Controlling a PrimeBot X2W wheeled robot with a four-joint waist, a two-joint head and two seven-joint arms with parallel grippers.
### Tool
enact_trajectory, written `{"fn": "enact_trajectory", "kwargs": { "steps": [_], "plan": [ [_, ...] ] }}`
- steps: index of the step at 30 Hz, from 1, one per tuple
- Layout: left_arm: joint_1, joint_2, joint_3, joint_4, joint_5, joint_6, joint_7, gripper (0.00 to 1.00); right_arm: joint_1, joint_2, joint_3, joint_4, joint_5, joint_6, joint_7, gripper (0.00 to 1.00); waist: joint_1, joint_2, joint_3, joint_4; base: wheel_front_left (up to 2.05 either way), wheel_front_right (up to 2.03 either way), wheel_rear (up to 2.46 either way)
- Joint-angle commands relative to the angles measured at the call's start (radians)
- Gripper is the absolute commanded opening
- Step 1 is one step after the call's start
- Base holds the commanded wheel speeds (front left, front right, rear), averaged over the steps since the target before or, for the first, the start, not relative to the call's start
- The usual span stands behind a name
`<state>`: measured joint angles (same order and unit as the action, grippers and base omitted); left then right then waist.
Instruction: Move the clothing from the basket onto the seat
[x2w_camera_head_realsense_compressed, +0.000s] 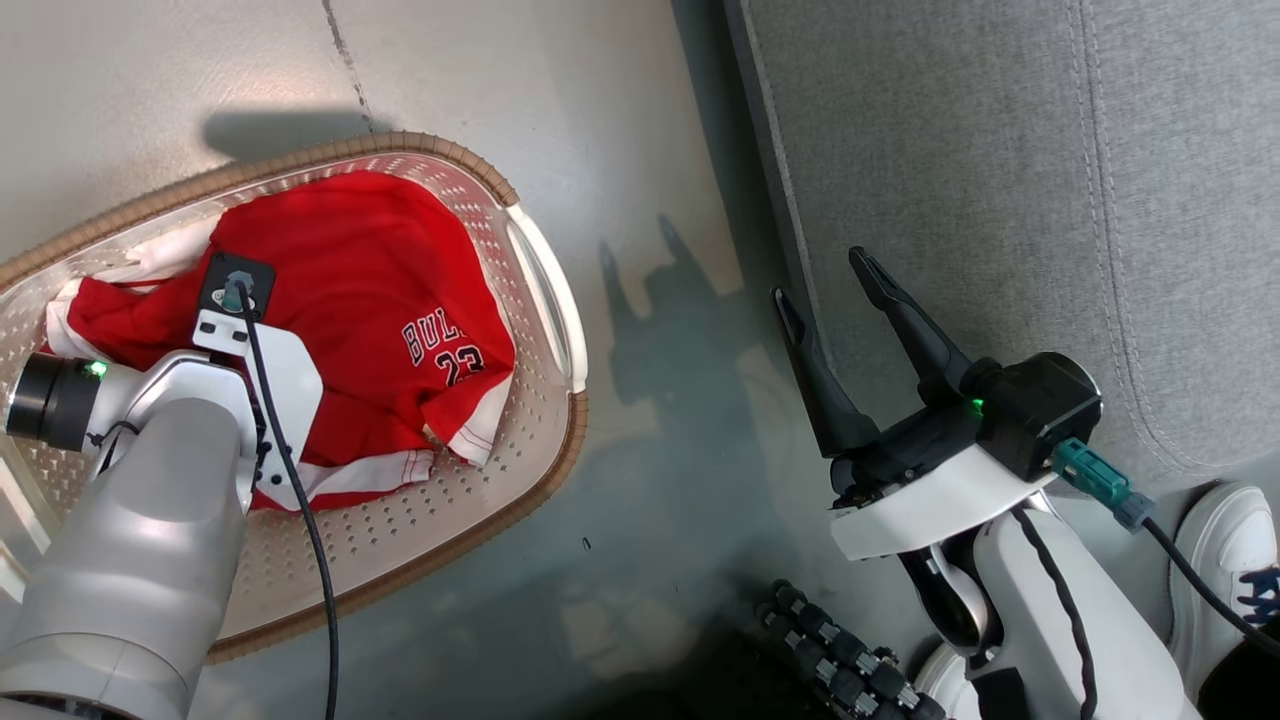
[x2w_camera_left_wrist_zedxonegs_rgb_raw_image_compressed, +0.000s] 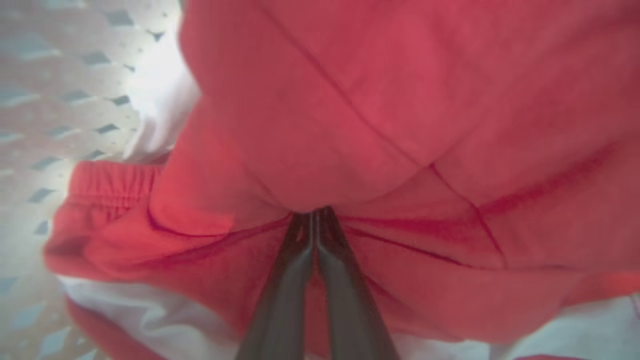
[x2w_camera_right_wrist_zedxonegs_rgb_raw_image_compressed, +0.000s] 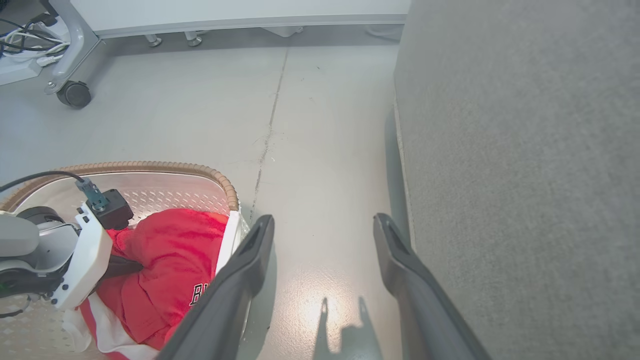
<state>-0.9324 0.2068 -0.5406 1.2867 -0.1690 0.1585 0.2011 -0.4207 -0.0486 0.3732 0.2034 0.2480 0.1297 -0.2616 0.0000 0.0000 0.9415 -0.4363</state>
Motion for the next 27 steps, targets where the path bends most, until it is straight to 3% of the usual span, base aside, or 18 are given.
{"fn": "enact_trajectory", "kwargs": {
  "steps": [1,17,27],
  "plan": [
    [-0.002,0.006,0.003,0.002,-0.006,-0.004,-0.002,0.00,-0.006,-0.004,0.002,0.000,0.006,0.002,-0.005,1.00,0.0000,0.0000,-0.008,0.000,0.00,0.00,0.00],
    [0.098,-0.077,0.034,0.001,-0.096,-0.053,-0.098,0.00,0.019,-0.004,-0.059,0.061,-0.069,0.002,-0.006,1.00,0.0000,0.0000,-0.249,0.077,0.00,0.00,0.00],
    [0.183,-0.133,0.010,0.001,-0.117,-0.102,-0.251,0.00,0.052,-0.005,-0.130,0.107,-0.164,0.002,-0.005,1.00,0.0000,0.0000,-0.445,0.167,0.00,0.00,0.00]
  ]
}}
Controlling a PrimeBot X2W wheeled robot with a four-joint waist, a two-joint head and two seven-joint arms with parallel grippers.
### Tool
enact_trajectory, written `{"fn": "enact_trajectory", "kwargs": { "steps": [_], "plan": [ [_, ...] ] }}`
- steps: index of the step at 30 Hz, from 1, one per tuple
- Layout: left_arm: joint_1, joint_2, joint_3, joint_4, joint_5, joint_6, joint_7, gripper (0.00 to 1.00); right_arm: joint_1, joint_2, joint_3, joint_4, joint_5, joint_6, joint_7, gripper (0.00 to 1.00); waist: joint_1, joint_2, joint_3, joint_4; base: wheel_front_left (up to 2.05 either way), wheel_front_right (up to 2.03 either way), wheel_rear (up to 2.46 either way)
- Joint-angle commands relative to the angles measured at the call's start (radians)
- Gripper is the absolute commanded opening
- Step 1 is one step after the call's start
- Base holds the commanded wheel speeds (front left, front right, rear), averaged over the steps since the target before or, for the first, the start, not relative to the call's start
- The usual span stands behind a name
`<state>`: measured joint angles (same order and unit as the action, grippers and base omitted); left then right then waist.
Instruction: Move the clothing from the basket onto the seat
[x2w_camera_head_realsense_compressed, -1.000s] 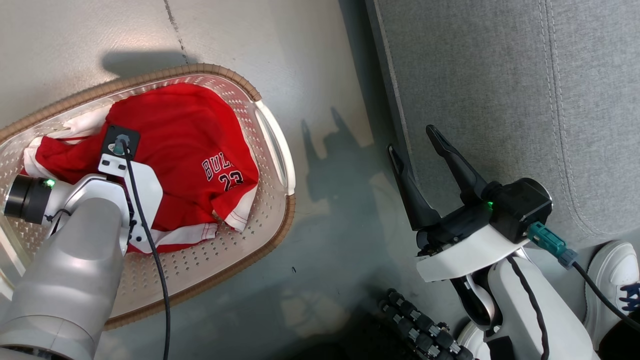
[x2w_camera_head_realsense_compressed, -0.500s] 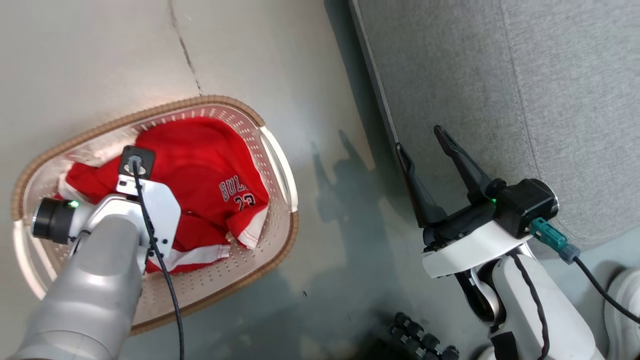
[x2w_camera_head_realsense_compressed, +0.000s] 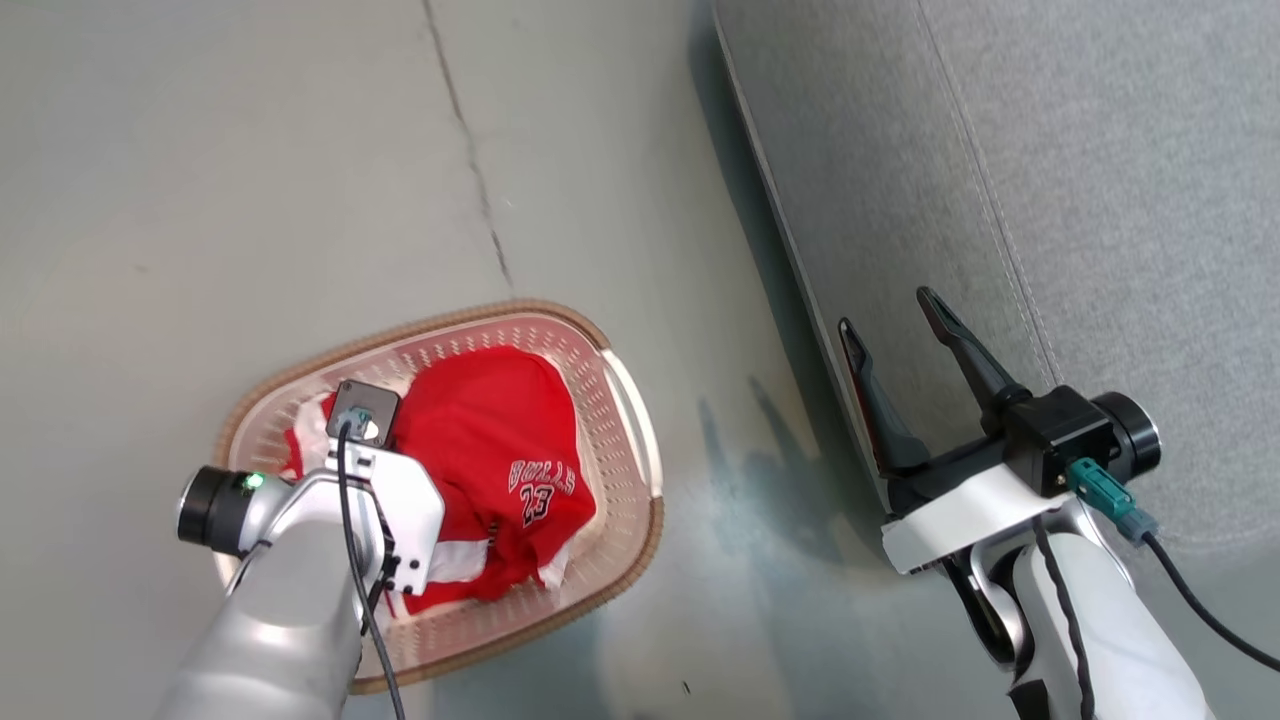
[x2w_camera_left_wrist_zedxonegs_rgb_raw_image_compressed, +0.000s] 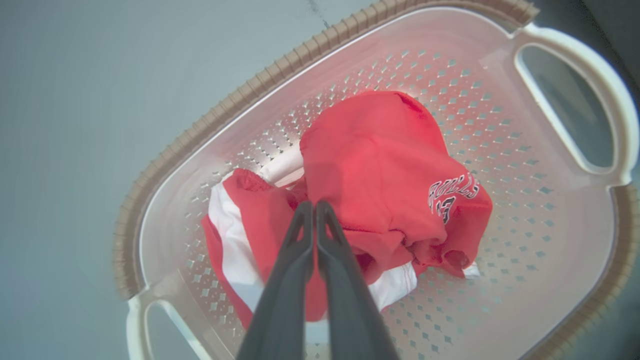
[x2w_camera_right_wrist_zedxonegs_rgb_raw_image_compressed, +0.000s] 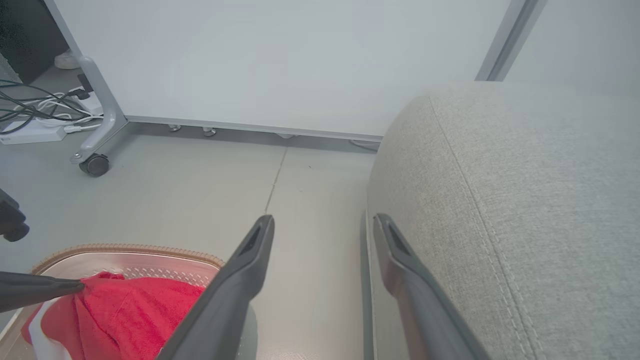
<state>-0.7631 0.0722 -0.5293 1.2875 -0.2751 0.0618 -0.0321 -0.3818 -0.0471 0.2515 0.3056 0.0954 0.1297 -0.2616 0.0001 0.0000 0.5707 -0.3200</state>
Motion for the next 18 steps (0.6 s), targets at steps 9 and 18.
{"fn": "enact_trajectory", "kwargs": {
  "steps": [9,18],
  "plan": [
    [0.080,-0.017,-0.025,-0.011,-0.025,-0.018,-0.164,0.00,0.073,-0.007,-0.048,0.026,-0.058,0.002,-0.005,1.00,-0.0001,0.0000,-0.215,0.110,0.00,0.00,0.00],
    [0.165,-0.021,-0.058,-0.164,-0.084,-0.021,-0.232,0.00,0.150,-0.007,-0.104,0.039,-0.091,0.002,-0.005,1.00,-0.0001,0.0000,-0.354,0.171,0.00,0.00,0.00]
  ]
}}
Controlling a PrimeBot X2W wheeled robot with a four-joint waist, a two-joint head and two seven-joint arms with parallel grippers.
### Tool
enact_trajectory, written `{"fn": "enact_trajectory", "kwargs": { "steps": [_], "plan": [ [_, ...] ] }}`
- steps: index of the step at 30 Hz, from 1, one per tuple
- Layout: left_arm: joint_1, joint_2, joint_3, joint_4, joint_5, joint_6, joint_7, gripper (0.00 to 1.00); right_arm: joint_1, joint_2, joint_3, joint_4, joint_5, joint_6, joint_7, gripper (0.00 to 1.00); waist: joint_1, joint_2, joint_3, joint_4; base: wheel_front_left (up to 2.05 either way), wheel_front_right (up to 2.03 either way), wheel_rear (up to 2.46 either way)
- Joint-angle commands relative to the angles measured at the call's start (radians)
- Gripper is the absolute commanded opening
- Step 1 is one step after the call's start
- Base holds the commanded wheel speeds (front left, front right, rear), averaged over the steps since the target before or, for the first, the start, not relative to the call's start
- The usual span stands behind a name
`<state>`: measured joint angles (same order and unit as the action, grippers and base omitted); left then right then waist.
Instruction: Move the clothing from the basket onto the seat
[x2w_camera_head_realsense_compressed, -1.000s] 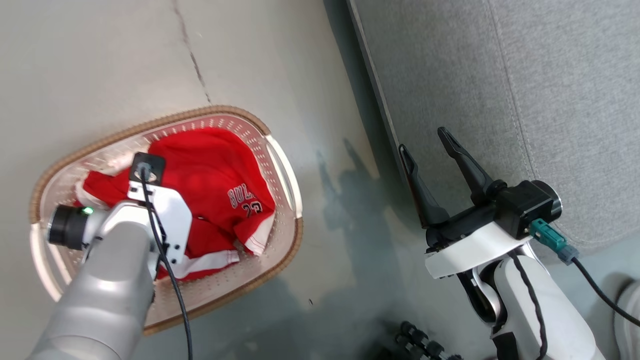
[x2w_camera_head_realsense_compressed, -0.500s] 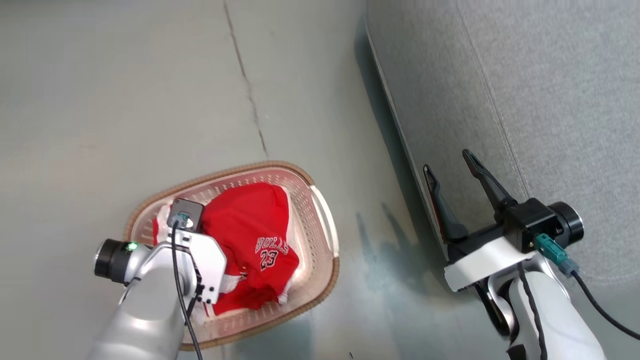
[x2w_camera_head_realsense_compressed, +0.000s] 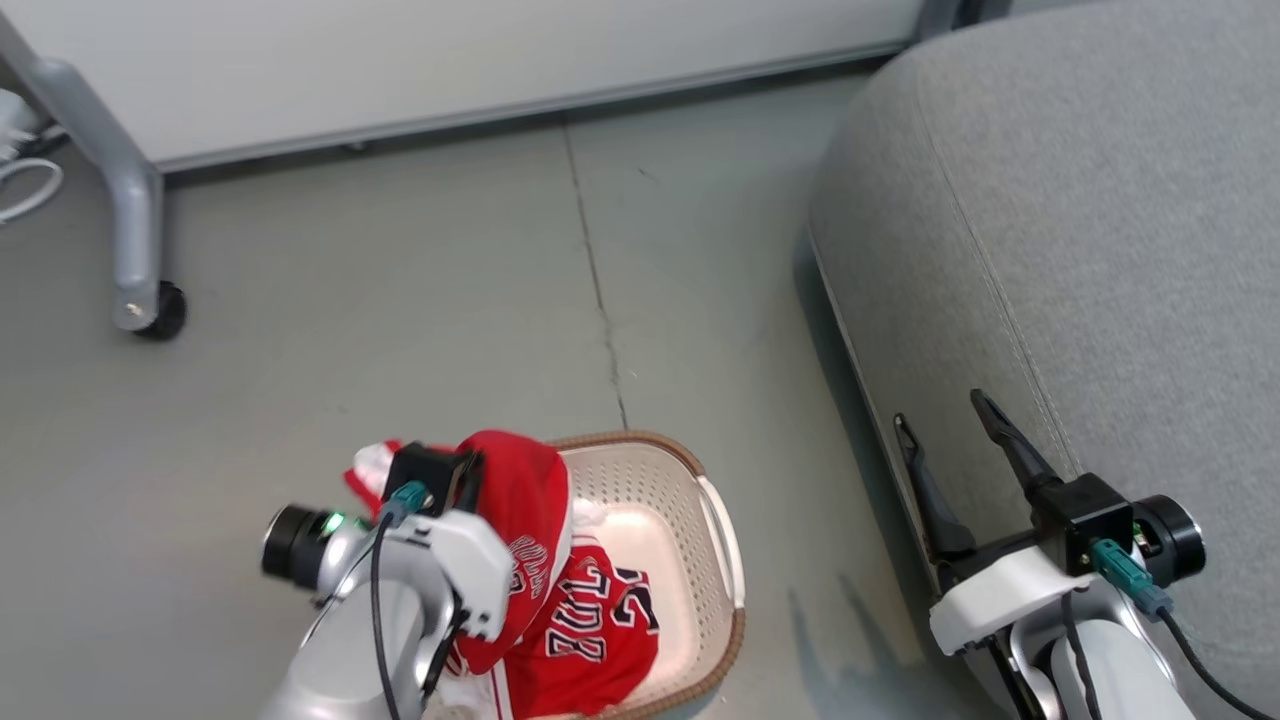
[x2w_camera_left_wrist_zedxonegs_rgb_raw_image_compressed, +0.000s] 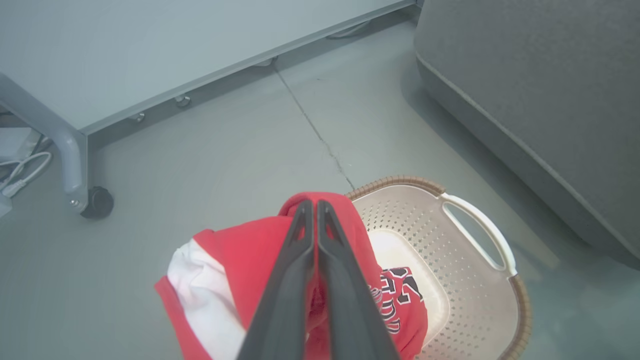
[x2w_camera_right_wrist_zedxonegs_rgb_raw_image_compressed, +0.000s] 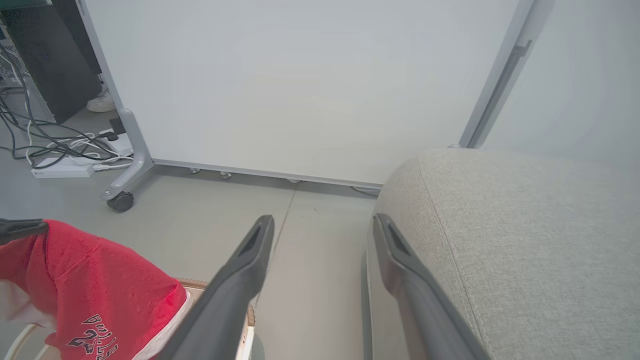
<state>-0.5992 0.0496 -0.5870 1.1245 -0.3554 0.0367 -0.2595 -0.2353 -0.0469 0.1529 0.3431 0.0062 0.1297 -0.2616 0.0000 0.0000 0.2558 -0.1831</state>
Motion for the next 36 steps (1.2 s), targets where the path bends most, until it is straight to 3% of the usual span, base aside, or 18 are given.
{"fn": "enact_trajectory", "kwargs": {
  "steps": [1,8,15,19,29,36],
  "plan": [
    [0.006,0.002,0.000,-0.049,-0.005,0.012,-0.006,0.00,0.010,-0.007,-0.011,-0.002,-0.004,0.002,-0.005,1.00,0.0000,0.0000,-0.050,0.041,0.00,0.00,0.00],
    [0.098,0.004,0.067,-0.406,0.053,0.054,-0.006,0.00,0.051,-0.011,-0.035,-0.023,-0.013,0.002,-0.005,1.00,0.0000,0.0000,-0.118,0.090,0.00,0.00,0.00],
    [0.201,0.002,0.170,-0.765,0.140,0.027,-0.006,0.00,0.067,-0.015,-0.032,-0.044,-0.009,0.002,-0.005,1.00,0.0000,0.0000,-0.164,0.120,0.00,0.00,0.00],
    [0.245,0.003,0.206,-0.937,0.137,0.017,-0.006,0.00,0.083,-0.017,-0.025,-0.059,-0.009,0.002,-0.005,1.00,0.0000,0.0000,-0.189,0.131,0.00,0.00,0.00],
    [0.289,0.002,0.280,-1.268,0.075,-0.009,-0.006,0.00,0.126,-0.026,-0.010,-0.099,0.001,0.002,-0.005,1.00,0.0000,0.0000,-0.229,0.140,0.00,0.00,0.00],
    [0.281,0.002,0.263,-1.371,0.042,-0.033,-0.005,0.00,0.147,-0.027,-0.017,-0.121,0.010,0.002,-0.005,1.00,0.0000,0.0000,-0.239,0.139,0.00,0.00,0.00]
  ]
}}
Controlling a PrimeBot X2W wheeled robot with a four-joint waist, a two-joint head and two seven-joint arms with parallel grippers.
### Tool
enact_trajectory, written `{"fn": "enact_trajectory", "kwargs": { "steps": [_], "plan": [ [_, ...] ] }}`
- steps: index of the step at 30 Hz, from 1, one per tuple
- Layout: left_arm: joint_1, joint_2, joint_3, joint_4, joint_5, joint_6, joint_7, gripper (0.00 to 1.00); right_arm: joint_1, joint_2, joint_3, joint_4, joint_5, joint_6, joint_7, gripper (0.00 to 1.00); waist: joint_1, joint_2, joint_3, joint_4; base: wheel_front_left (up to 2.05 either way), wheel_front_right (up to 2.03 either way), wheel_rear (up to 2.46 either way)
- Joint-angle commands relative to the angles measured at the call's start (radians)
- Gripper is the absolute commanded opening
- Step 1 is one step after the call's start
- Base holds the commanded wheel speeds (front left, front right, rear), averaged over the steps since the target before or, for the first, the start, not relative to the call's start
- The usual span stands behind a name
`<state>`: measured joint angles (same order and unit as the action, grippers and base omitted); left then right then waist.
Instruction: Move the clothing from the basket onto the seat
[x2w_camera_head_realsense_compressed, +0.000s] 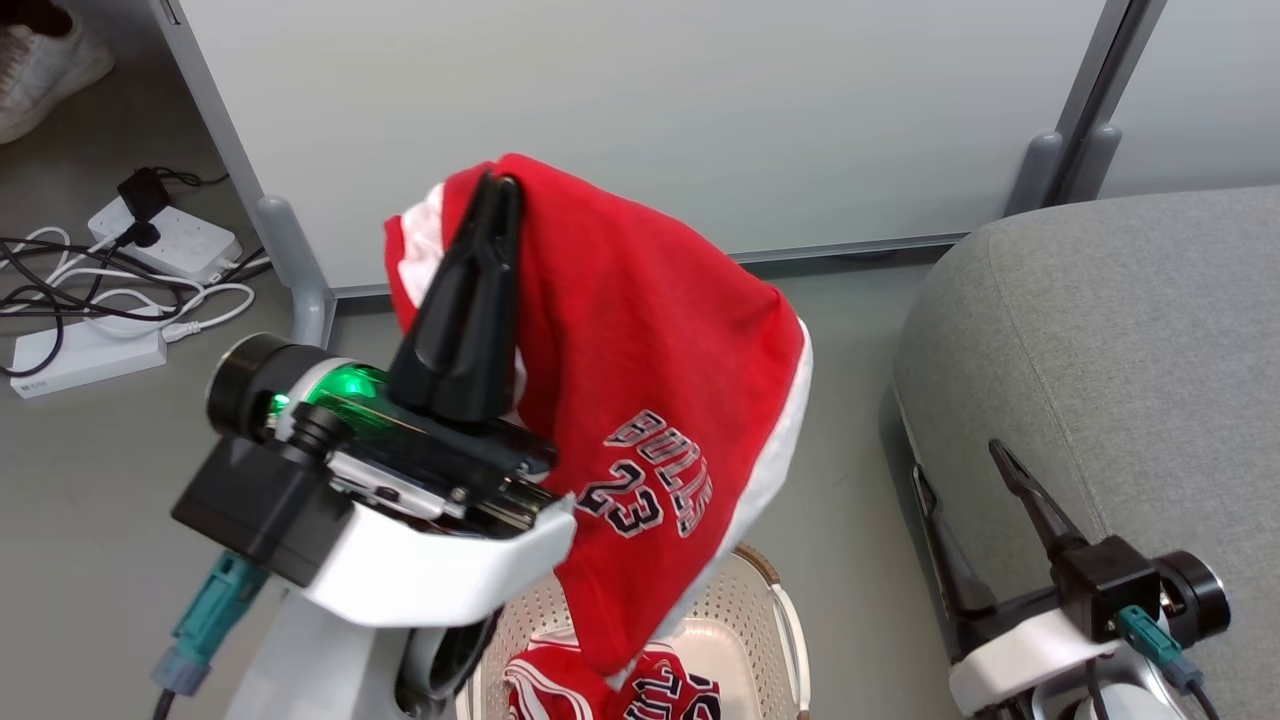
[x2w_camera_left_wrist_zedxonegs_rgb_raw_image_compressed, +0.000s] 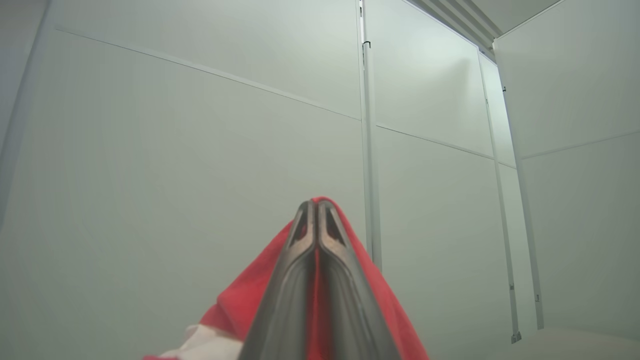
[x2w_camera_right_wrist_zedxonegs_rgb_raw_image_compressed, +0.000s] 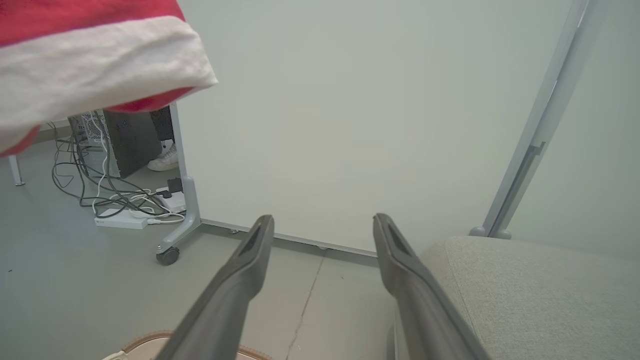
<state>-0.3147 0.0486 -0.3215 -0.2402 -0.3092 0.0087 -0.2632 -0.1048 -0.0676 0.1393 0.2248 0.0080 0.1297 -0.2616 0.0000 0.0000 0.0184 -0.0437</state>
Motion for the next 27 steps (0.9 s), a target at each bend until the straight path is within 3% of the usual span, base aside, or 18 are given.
{"fn": "enact_trajectory", "kwargs": {
  "steps": [1,7,11,21,27],
  "plan": [
    [-0.003,0.003,-0.003,-0.007,-0.004,-0.005,-0.001,0.00,0.016,-0.006,-0.003,-0.003,0.009,0.002,-0.005,1.00,0.0000,0.0000,-0.001,-0.001,0.00,0.00,0.00],
    [0.005,0.003,-0.084,0.006,-0.027,-0.036,-0.001,0.00,0.026,-0.009,0.000,0.007,0.004,0.002,-0.005,1.00,0.0000,0.0000,-0.014,-0.009,0.00,0.00,0.00],
    [0.018,0.003,-0.121,0.028,-0.034,-0.029,-0.001,0.00,0.029,-0.006,-0.002,0.007,0.018,0.002,-0.005,1.00,0.0000,0.0000,-0.018,-0.025,0.00,0.00,0.00],
    [0.026,0.003,-0.106,0.057,-0.031,-0.030,-0.001,0.00,0.024,-0.009,-0.024,-0.025,0.086,0.002,-0.005,1.00,0.0000,0.0000,-0.021,-0.053,0.00,0.00,0.00],
    [0.023,0.003,-0.091,0.085,-0.010,-0.044,-0.001,0.00,0.008,-0.104,0.129,-0.148,0.183,0.002,-0.005,1.00,0.0000,0.0000,-0.014,-0.058,0.00,0.00,0.00]
  ]
}}
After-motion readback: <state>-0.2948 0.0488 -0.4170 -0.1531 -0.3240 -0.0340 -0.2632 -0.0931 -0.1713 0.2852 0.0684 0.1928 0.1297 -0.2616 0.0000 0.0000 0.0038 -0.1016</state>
